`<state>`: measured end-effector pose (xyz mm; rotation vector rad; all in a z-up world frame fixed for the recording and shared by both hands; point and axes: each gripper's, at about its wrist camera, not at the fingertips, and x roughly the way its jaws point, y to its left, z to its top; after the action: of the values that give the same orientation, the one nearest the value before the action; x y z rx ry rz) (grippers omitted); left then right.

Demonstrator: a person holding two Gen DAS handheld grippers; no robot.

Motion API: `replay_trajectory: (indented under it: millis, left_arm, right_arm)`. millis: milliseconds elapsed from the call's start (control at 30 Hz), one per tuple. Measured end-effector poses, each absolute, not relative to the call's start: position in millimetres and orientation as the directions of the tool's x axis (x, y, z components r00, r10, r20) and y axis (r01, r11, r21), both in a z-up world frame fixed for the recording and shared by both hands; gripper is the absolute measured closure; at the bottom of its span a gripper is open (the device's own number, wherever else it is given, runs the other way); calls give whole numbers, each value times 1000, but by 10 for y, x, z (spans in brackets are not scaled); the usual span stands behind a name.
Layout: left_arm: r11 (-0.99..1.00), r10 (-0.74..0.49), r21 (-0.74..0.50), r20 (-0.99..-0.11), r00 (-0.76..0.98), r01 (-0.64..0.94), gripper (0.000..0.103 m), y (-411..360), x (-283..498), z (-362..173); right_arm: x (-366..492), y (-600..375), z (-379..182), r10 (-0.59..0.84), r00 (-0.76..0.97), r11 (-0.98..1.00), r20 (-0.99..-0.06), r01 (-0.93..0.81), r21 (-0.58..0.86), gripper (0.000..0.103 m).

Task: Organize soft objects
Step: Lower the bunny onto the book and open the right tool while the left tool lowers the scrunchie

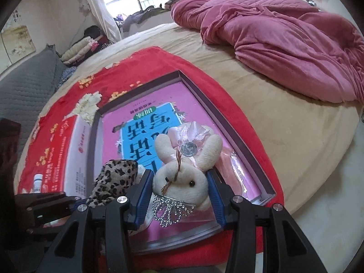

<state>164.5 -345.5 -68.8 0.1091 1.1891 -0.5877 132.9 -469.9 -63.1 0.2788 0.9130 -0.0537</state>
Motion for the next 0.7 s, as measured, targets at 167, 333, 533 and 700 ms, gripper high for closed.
replay_trajectory:
  millis: [167, 333, 533, 700]
  left_arm:
    - [845, -375, -224, -896, 238, 485, 83, -3468, 1650, -714]
    - [846, -371, -222, -898, 237, 484, 82, -3476, 1654, -735]
    - [845, -372, -224, -899, 233, 485, 82, -3485, 1667, -751]
    - [845, -372, -224, -899, 233, 485, 81, -3490, 1671, -758]
  right_arm:
    - [1383, -4738, -724, 94, 600, 954, -795, 175, 244, 55]
    - [1386, -4762, -755, 99, 592, 950, -800, 182, 253, 54]
    - [1373, -4745, -721, 97, 605, 953, -790, 173, 250, 44]
    - [1328, -4744, -663, 86, 623, 954, -777, 174, 245, 41]
